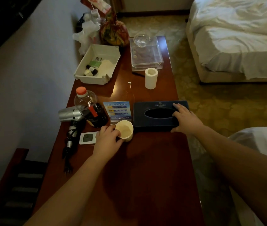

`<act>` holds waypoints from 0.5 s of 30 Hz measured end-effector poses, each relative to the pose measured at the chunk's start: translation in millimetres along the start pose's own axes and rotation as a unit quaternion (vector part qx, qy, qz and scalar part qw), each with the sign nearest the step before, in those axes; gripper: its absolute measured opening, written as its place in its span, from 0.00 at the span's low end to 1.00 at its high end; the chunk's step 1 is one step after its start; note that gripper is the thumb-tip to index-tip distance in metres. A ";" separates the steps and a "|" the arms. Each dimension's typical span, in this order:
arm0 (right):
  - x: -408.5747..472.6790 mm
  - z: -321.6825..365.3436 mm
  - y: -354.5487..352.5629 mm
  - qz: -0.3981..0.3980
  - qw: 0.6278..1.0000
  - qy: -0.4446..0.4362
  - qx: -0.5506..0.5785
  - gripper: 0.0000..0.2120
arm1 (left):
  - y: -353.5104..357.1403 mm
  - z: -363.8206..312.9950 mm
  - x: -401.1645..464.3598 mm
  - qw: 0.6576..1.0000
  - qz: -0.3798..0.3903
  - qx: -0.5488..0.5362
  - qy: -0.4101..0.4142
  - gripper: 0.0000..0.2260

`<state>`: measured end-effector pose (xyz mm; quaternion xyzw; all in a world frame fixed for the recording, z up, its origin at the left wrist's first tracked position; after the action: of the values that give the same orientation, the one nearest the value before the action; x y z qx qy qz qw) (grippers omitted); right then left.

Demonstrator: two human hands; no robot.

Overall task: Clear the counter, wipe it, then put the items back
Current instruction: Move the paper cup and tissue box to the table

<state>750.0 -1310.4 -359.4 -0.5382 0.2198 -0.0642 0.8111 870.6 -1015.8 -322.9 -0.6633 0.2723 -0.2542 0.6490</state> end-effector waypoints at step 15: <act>2.0 3.9 -4.8 0.018 0.999 -0.008 -0.028 0.35 | -1.7 -0.2 -2.8 1.000 0.010 -0.008 0.007 0.12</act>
<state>754.2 -1309.8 -354.4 -0.5567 0.2247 -0.0390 0.7988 868.5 -1013.9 -321.2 -0.6639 0.2858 -0.2501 0.6442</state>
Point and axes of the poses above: each hand's wrist, its own x-axis towards the middle knuckle, its own y-axis out of the palm, z = x × y, the point moved 8 cm from there along x, towards the middle knuckle, and after that the axes turned 12 degrees about x, right-handed, at the moved point
